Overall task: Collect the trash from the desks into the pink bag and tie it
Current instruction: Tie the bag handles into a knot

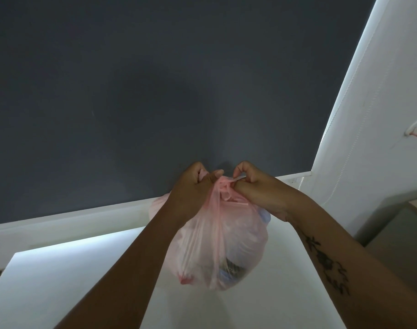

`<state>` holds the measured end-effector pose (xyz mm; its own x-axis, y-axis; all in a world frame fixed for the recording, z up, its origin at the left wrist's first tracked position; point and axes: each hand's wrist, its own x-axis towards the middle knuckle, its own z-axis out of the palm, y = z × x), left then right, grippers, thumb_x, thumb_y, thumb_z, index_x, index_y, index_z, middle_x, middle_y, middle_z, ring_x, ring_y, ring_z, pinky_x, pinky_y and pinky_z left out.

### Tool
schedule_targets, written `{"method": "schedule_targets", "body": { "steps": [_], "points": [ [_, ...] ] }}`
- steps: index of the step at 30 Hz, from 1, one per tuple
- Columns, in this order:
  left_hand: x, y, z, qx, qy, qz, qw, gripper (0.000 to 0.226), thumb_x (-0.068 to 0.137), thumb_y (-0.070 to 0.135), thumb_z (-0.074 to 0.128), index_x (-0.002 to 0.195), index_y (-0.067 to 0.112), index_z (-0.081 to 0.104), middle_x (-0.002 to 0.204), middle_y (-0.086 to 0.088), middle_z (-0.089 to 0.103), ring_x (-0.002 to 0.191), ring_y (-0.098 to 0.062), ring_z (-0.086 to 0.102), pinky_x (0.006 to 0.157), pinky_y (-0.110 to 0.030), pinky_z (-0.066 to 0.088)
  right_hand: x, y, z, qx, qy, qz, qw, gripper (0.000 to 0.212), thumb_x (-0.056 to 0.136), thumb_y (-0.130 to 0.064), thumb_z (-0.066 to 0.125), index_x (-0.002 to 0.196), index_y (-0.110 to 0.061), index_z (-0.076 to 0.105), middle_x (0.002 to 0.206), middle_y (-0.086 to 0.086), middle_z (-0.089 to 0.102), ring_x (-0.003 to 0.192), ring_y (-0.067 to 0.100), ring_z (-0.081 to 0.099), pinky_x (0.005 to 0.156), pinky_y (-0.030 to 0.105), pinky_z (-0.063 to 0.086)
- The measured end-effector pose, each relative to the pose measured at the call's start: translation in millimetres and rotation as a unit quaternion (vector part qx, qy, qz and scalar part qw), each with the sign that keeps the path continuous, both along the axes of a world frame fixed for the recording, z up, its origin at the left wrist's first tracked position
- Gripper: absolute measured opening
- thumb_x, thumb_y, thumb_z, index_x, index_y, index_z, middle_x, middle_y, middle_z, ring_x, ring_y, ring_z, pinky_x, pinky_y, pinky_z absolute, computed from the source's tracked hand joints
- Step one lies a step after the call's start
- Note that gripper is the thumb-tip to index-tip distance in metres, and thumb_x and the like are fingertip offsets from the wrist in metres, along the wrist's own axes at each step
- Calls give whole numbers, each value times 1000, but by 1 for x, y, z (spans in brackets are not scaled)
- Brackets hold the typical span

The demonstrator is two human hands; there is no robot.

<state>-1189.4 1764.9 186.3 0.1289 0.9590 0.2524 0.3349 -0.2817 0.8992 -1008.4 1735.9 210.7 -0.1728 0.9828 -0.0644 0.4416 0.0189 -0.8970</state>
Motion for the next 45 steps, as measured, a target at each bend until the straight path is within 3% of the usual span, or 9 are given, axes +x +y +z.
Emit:
{"method": "schedule_targets", "body": {
  "steps": [11,15,18,23,29,34,38,41,45],
  "points": [
    [7,-4,2,-62,-58,-16,996,41,93,46,61,71,22,38,55,14,37,47,0,32,42,-9,30,1,-1,-5,4,60,-35,998,12,77,-26,50,76,-36,57,62,-13,59,74,15,54,71,32,43],
    [13,-6,2,-96,-105,-39,989,31,92,38,66,83,11,53,75,-6,53,67,-12,49,60,-23,45,3,-3,-7,-1,88,-41,995,13,77,-29,48,72,-37,58,58,-15,57,70,12,52,69,29,42],
    [11,-9,4,-118,-146,-71,980,18,91,30,69,101,15,69,92,3,73,84,-9,67,74,-20,54,5,-3,-8,-9,106,-49,993,14,76,-30,48,70,-37,59,60,-13,58,69,11,53,67,28,43],
    [5,-10,5,-159,-167,-180,956,26,90,16,70,114,5,72,108,-9,75,103,-21,70,91,-28,55,6,0,-9,-12,158,-60,986,14,76,-27,51,68,-32,62,71,-5,61,76,16,55,72,31,45],
    [10,-6,4,-151,-181,-156,959,18,97,12,60,89,11,76,88,-5,77,83,-11,72,73,-20,54,5,-8,-12,81,79,-86,990,14,83,-32,50,88,-40,60,76,-6,66,68,-2,63,56,10,48],
    [12,-3,-2,-194,-229,-124,946,24,98,12,59,81,7,76,82,-6,76,78,-15,71,69,-23,55,4,-18,-22,159,86,-80,980,35,89,-19,64,111,-46,61,100,-13,64,82,22,63,73,30,53],
    [16,-1,-4,-226,-265,-89,933,27,96,16,62,98,-10,69,87,-15,72,78,-23,68,71,-31,58,9,-19,-24,191,55,-34,979,53,78,-6,77,119,-39,65,120,-9,54,97,4,59,85,16,49],
    [17,0,-4,-243,-293,-81,921,28,94,15,64,103,-11,69,94,-20,71,84,-27,69,76,-35,59,5,-16,-24,196,17,-40,980,43,78,-12,79,111,-37,69,116,-9,54,104,-2,55,87,9,43],
    [14,-1,-3,-250,-293,-101,917,21,95,15,62,96,-1,76,90,-13,75,84,-21,73,71,-26,57,-4,-14,-22,242,33,-81,966,16,83,-10,74,94,-20,77,103,-2,61,92,0,59,80,8,43]
  ]
}}
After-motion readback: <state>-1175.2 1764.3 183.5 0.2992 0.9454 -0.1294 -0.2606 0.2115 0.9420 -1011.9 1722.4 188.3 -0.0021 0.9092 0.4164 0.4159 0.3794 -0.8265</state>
